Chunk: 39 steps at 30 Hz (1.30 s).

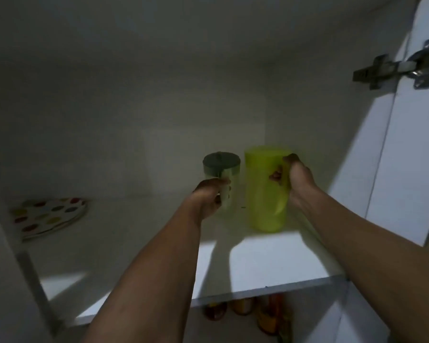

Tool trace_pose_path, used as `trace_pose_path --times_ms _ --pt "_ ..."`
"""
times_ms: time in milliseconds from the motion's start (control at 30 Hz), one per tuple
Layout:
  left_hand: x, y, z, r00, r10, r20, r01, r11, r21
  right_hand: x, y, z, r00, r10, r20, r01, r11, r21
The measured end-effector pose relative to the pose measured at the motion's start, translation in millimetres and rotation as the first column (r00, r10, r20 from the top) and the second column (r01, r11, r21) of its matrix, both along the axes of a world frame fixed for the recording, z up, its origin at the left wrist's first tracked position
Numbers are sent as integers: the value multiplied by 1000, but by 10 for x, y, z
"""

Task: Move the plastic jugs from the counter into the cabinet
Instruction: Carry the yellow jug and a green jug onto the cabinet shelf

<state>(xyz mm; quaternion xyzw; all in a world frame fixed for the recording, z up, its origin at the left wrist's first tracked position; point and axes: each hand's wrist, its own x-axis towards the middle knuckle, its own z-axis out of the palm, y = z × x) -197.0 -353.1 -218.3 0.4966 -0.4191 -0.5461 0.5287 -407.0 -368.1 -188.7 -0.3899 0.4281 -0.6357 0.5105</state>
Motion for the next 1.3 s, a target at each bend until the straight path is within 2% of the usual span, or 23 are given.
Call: trace_pose_path --times_ms 133,367,700,867,1033,1167,1233,1300 --pt "81 -672 -26 999 -31 8 31 999 17 75 -674 -65 998 -7 -54 9 1000 28" --pt "39 -1492 -93 998 -7 69 2 997 77 139 -1505 -68 998 -19 -58 22 999 46" --pt "-23 -1946 -243 991 42 127 -54 995 89 98 -1972 -92 970 -17 -244 33 997 63" --pt "-29 -1944 -208 957 78 280 -99 993 60 40 -1951 -129 917 -1 -399 55 991 123" --pt "-17 -1743 -158 877 169 450 -189 982 1 -20 -1688 -133 792 -128 -597 167 986 10" --pt "-33 -1268 -26 827 206 524 -239 971 -5 -117 -1365 -140 745 -114 -657 108 993 -49" --pt "-43 -946 51 821 211 530 -224 974 -39 -89 -994 -43 739 -48 -672 35 999 -34" --pt "-41 -566 128 815 204 542 -207 977 -56 -27 -676 41 692 19 -722 -36 999 -8"
